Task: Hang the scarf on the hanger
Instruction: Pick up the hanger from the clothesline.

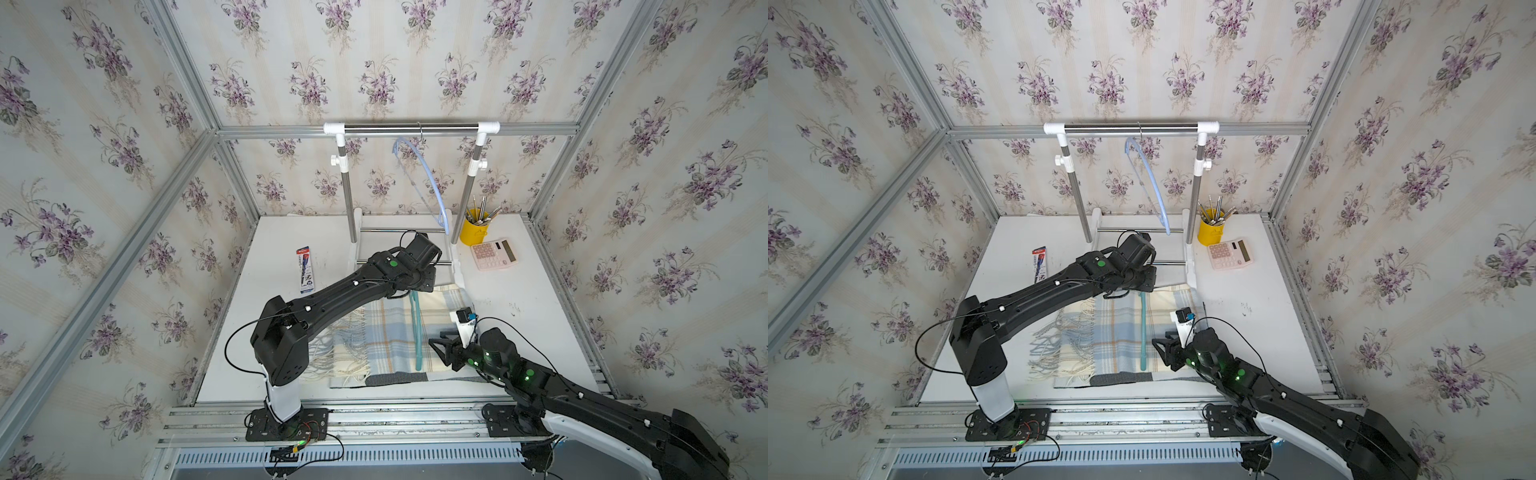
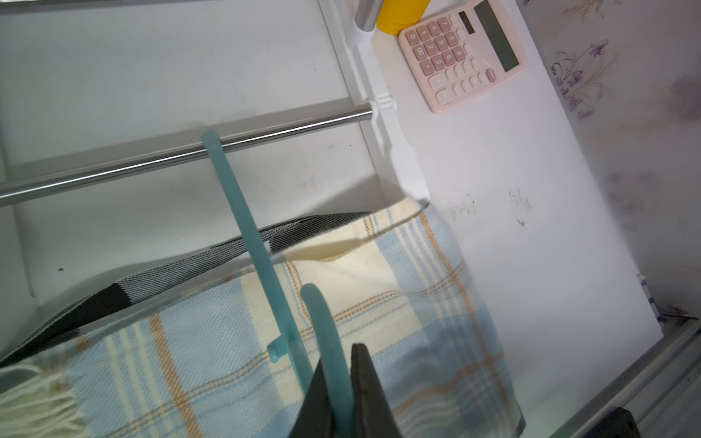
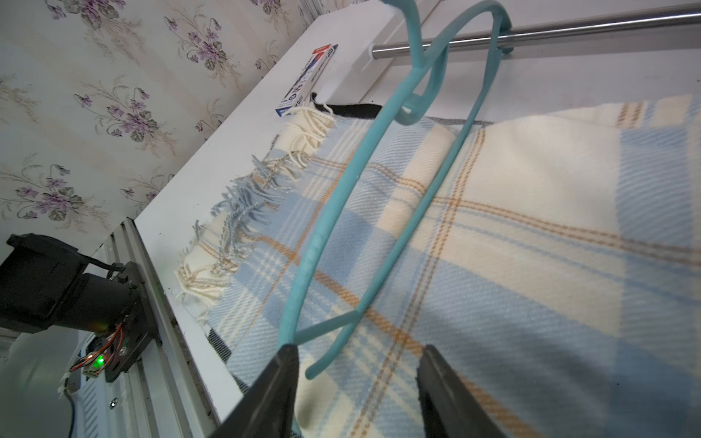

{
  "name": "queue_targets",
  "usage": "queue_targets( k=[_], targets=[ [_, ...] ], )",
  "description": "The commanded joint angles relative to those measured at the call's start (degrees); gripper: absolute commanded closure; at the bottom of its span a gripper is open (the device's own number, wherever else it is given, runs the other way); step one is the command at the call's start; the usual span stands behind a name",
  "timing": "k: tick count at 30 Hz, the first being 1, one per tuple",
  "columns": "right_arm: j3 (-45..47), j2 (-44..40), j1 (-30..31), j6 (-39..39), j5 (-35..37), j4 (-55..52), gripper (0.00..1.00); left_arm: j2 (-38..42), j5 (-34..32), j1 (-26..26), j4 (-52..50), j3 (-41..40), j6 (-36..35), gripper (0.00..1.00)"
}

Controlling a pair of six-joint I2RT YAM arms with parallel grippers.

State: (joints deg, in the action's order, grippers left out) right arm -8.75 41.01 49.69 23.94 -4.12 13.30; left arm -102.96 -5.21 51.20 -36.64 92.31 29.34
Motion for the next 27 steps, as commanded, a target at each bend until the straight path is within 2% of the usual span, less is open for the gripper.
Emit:
queue_targets(
  k=[1, 6, 10, 13, 19, 23, 27],
  targets=[
    [-0.11, -3.05, -0.04, -2.33, -4.43, 0.23, 0.34, 4.49, -0.29, 0.04, 0.87, -3.53, -2.73, 1.00],
    [1.04, -9.81, -0.04, -2.68, -5.81, 2.19, 0.20, 12.84, 0.74, -1.04, 7.02, -11.80, -4.25, 1.00],
    [0.92, -12.58, -0.03, -2.53, -2.38, 1.33, 0.16, 19.22, 4.84, -3.42, 15.36, -18.95, -4.00, 1.00],
    [-0.18, -12.01, -0.10, -1.81, 1.50, -1.43, 0.16, 22.43, 7.56, -5.77, 18.80, -22.49, -0.76, 1.00],
    [-7.02, -8.13, -0.12, 5.97, 16.33, -16.73, 0.23, 31.72, 12.96, -7.69, 20.89, -28.48, 8.38, 1.00],
    [-13.09, -1.54, -0.25, 12.76, 28.12, -29.40, 0.26, 36.69, 14.96, -8.10, 19.36, -32.62, 14.24, 1.00],
    [-15.47, 5.88, -1.33, 16.44, 29.69, -31.99, 0.26, 39.32, 18.05, -8.30, 22.10, -37.74, 17.91, 1.00]
  ],
)
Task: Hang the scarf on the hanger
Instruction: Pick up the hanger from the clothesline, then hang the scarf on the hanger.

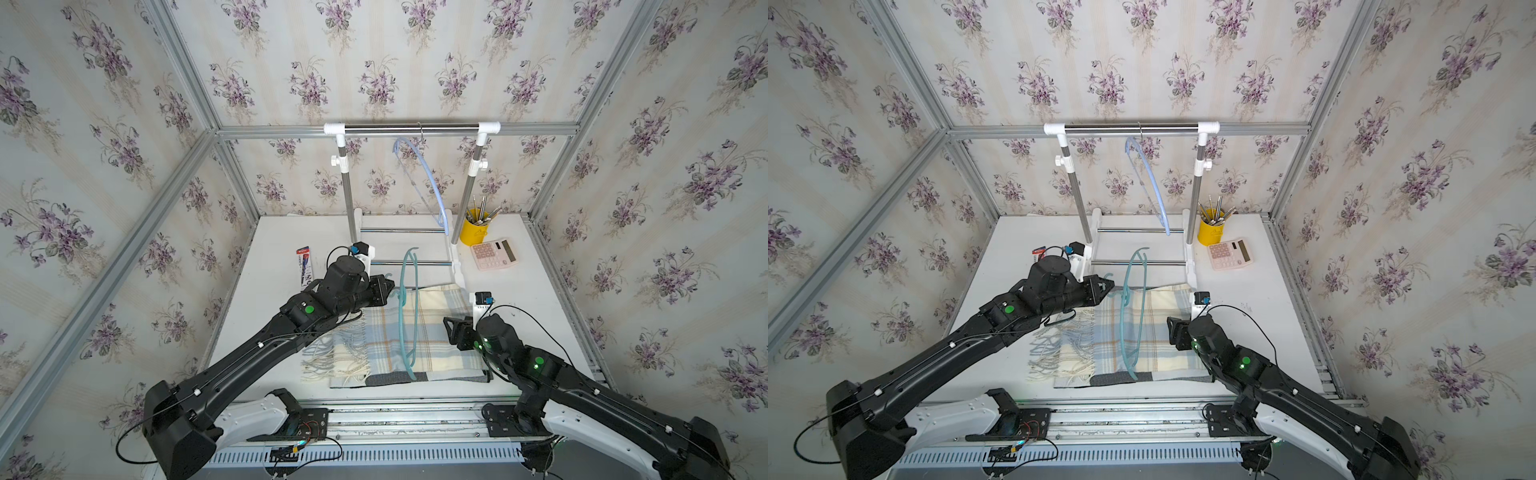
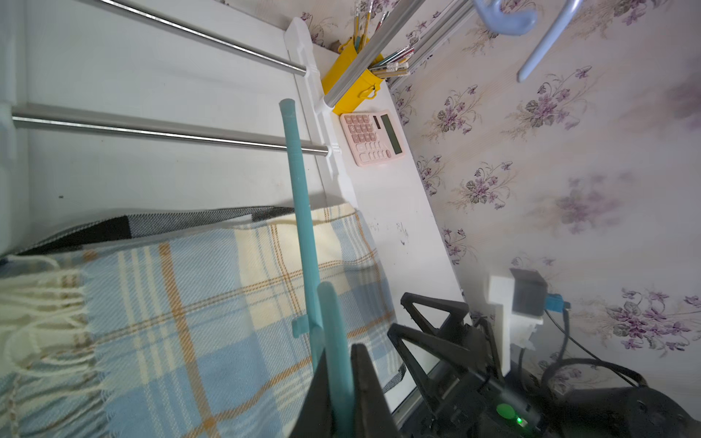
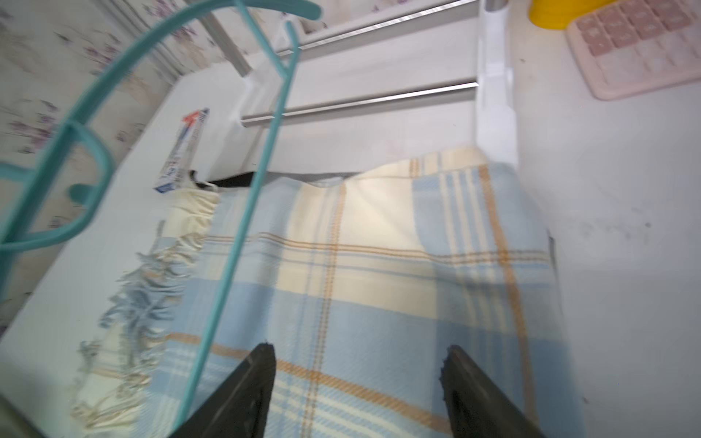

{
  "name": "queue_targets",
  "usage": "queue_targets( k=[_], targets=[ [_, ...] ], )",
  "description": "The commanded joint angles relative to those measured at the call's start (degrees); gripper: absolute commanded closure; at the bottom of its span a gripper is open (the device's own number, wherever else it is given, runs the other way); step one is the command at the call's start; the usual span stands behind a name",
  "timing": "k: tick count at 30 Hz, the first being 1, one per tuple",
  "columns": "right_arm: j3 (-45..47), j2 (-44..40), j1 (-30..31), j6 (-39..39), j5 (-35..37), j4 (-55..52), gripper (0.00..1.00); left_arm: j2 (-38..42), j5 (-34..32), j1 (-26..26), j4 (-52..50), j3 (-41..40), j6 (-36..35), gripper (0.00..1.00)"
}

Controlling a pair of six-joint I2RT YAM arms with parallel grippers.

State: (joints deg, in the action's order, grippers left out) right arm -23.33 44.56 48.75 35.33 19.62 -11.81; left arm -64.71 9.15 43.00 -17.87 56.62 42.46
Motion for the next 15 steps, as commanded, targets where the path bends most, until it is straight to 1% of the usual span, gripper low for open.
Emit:
queue_targets(
  k=[1, 4, 7, 12, 15],
  targets=[
    [-1.08, 4.20, -0.74, 5.40, 5.57, -6.49, 0.26, 1.15, 3.76, -0.11, 3.93, -3.02, 5.38, 1.00],
    [-1.17, 8.14, -2.49, 5.84, 5.86, -4.92, 0.26, 0.11, 3.41, -0.40, 6.12, -5.48, 6.54, 1.00],
    [-0.15, 10.90, -5.79, 5.27, 6.93, -2.99, 0.27, -1.29, 4.00, -0.63, 9.57, -7.57, 6.91, 1.00],
    [2.38, 13.83, -13.18, 2.09, -0.62, 3.17, 0.26, -2.35, 2.06, -0.64, 9.40, -8.76, 5.80, 1.00],
    [2.93, 15.07, -16.47, 0.09, -4.98, 5.14, 0.26, -2.27, 1.50, -0.64, 9.10, -9.42, 5.25, 1.00]
  ],
)
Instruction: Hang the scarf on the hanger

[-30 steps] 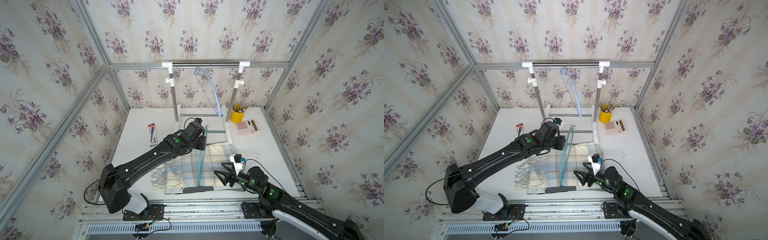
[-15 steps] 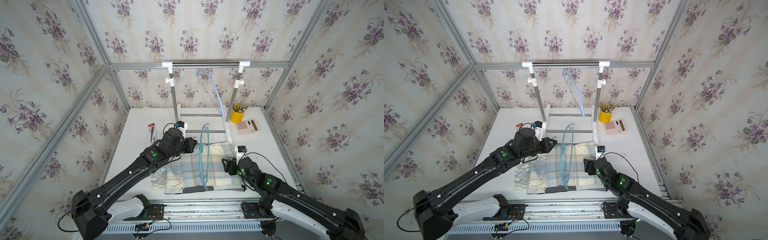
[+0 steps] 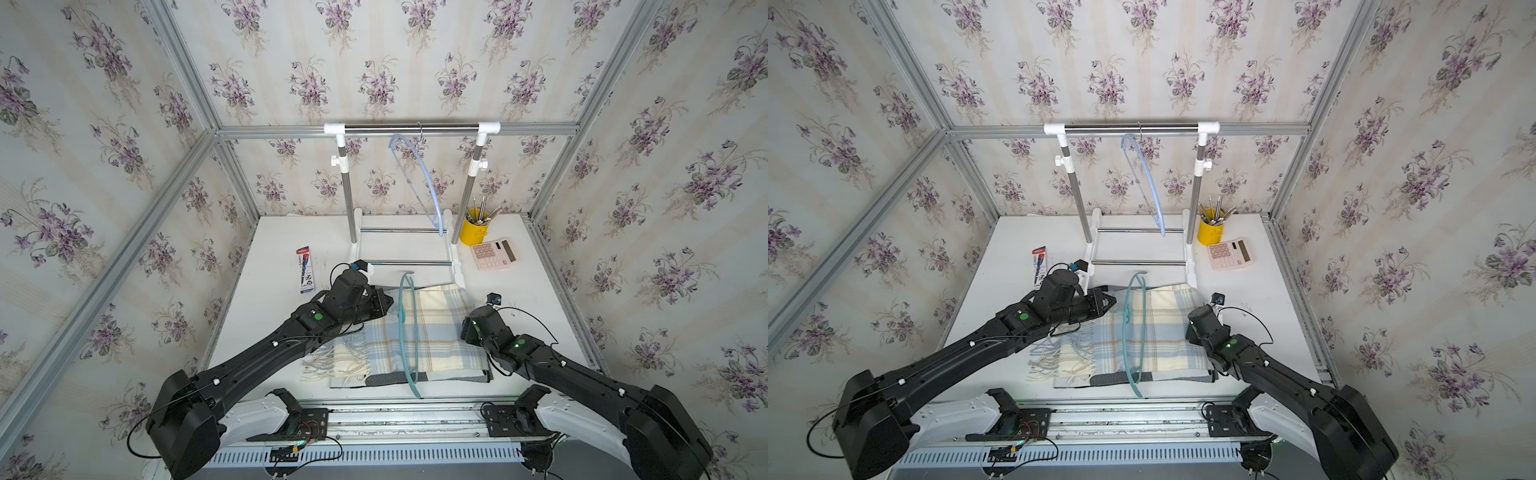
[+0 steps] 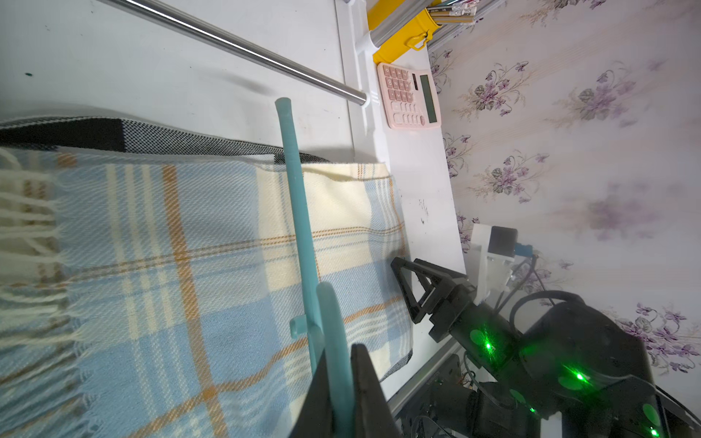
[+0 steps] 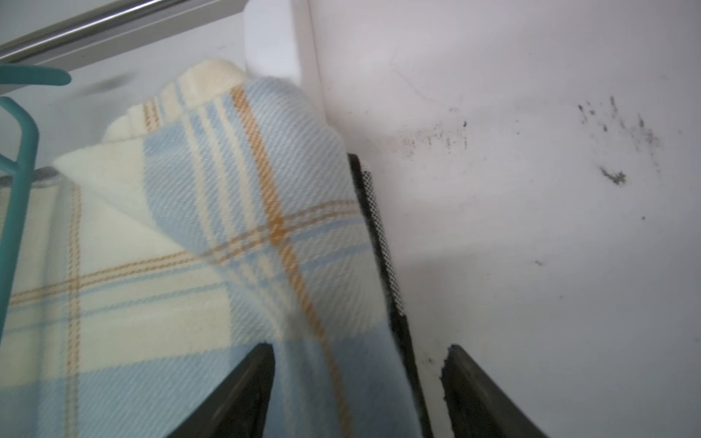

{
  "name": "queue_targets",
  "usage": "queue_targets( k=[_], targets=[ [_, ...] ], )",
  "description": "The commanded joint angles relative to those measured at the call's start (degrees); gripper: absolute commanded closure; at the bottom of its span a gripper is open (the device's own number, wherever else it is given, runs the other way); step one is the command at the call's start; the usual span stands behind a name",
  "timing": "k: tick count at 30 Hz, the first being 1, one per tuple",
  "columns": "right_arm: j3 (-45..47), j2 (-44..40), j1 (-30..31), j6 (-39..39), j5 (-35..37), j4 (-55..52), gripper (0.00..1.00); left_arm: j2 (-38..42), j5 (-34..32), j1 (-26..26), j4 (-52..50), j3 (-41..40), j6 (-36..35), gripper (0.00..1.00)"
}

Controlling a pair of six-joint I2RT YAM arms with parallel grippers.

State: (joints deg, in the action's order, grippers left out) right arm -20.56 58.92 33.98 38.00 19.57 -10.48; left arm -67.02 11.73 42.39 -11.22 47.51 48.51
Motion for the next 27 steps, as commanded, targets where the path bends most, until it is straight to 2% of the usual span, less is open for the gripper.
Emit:
queue_targets(
  k=[1, 3, 12, 15, 17, 21, 23, 27],
  targets=[
    [0.16, 0.95, -2.07, -3.11, -5.91, 4.29, 0.27, -0.06, -1.12, -0.03, 2.51, -0.45, -1.03, 1.00],
    [-0.16, 1.64, -2.33, -4.32, -7.60, 4.82, 0.35, -0.33, -1.23, -0.05, 2.01, -0.48, -1.33, 1.00],
    [-3.01, 1.71, -2.33, -8.02, -17.55, 5.03, 1.00, -1.01, -1.62, -0.03, 0.06, -0.67, -2.47, 1.00],
    [-3.91, 0.09, -2.34, -8.05, -26.53, 7.00, 1.00, -1.14, -1.45, -0.03, 0.07, -0.88, -2.67, 1.00],
    [-2.89, -2.07, -2.19, -6.32, -34.98, 13.18, 1.00, -1.18, -1.37, -0.03, 0.06, -1.13, -2.94, 1.00],
    [0.37, -0.41, -0.50, 5.60, -50.78, 32.78, 1.00, -0.80, -1.70, -0.05, 0.64, -2.26, -2.69, 1.00],
    [-0.34, 4.59, 2.58, 10.99, -53.17, 40.21, 1.00, -0.40, -1.84, -0.03, 0.00, -2.21, -2.64, 1.00],
    [-2.82, 13.58, 8.19, 13.09, -51.34, 45.38, 1.00, 1.34, -2.26, -0.03, -0.66, -2.83, -2.76, 1.00]
  ],
)
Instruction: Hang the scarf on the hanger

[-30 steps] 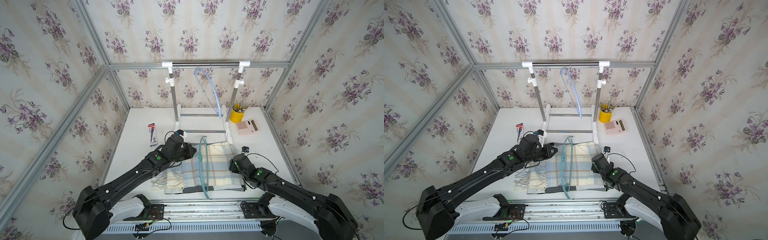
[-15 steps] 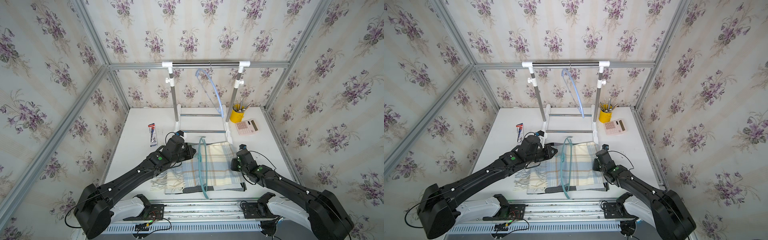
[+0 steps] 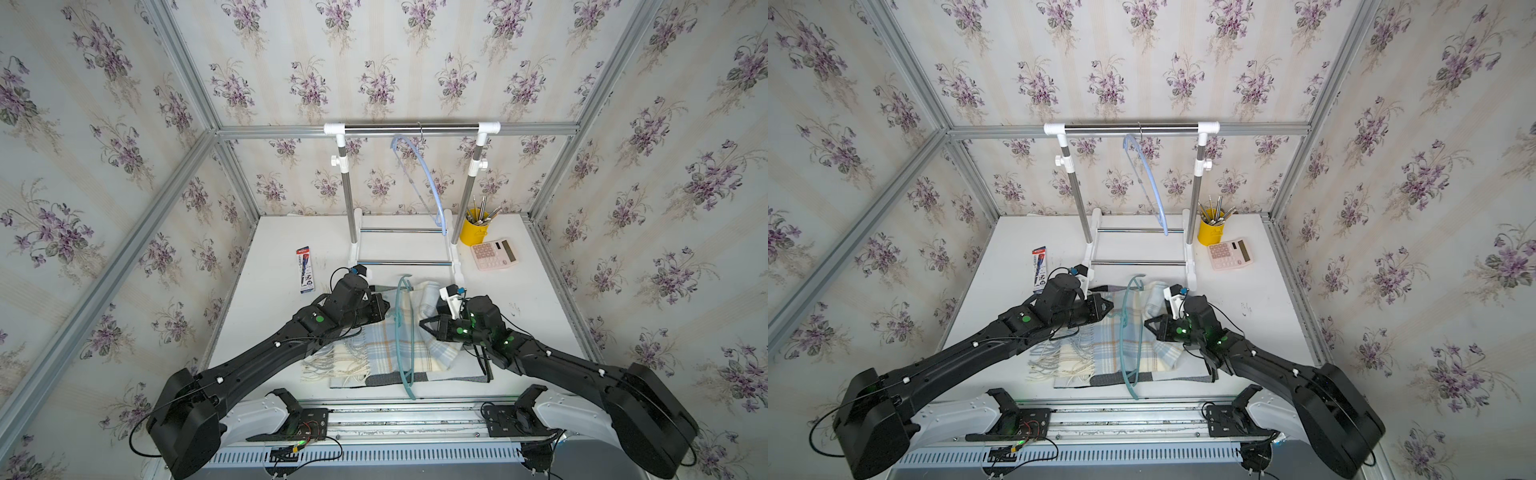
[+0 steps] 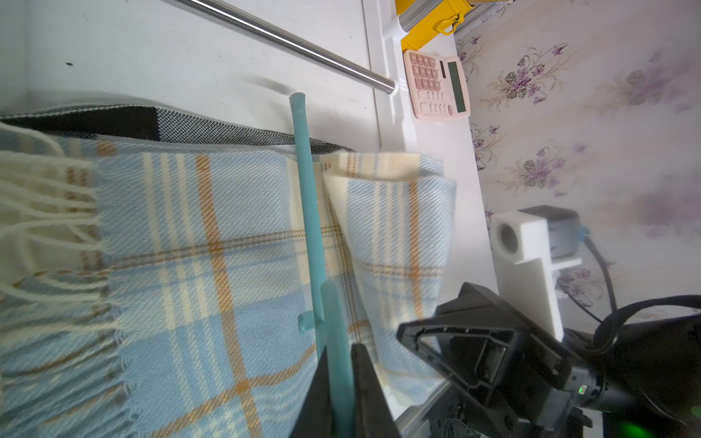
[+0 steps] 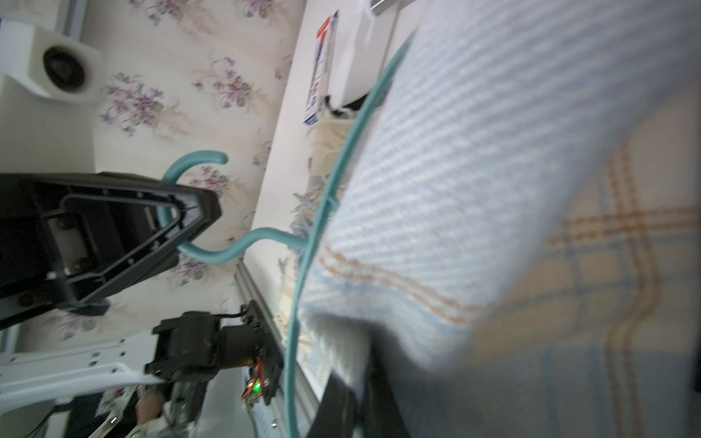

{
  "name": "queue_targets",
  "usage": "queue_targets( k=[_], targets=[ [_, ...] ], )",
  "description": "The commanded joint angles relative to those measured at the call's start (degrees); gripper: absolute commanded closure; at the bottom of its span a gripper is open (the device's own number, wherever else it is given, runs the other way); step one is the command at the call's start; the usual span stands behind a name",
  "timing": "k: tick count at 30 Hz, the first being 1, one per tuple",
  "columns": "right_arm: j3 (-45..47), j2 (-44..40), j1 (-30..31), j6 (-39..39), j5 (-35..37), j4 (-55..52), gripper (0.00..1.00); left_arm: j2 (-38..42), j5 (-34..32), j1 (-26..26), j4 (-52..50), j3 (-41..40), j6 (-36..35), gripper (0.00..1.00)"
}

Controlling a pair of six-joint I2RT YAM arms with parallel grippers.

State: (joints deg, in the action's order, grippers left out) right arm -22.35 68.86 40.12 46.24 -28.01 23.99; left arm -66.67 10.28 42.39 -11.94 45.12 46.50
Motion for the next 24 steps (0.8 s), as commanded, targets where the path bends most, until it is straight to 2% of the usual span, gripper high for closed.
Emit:
queue_targets(
  k=[1, 6, 11, 16, 19, 20, 24],
  targets=[
    [-1.00, 5.86, 2.77, 5.58, -2.97, 12.40, 1.00, 1.64, -0.99, -0.03, 0.53, -0.97, -0.86, 1.00],
    [-0.52, 18.14, 4.92, 10.11, -5.60, 24.27, 1.00, 4.59, -2.30, -0.25, 2.10, -3.45, -0.45, 1.00],
    [-0.57, 25.60, 5.35, 10.86, -6.30, 30.33, 1.00, 5.49, -2.10, -0.38, 2.19, -4.36, 0.21, 1.00],
    [-3.65, 29.87, 6.11, 10.05, -10.47, 31.37, 1.00, 4.59, -0.88, -0.38, 2.92, -4.41, 0.84, 1.00],
    [-6.19, 28.36, 6.11, 6.29, -8.96, 24.87, 1.00, 4.22, -0.62, -0.38, 2.63, -3.85, 0.92, 1.00],
    [-7.19, 27.24, 6.11, 4.37, -7.92, 21.22, 0.96, 4.21, -0.62, -0.38, 2.16, -3.56, 0.77, 1.00],
    [-10.83, 21.22, 5.85, -3.29, -1.08, 6.42, 0.63, 4.60, -1.65, -0.38, 0.37, -2.94, 0.20, 1.00]
  ],
)
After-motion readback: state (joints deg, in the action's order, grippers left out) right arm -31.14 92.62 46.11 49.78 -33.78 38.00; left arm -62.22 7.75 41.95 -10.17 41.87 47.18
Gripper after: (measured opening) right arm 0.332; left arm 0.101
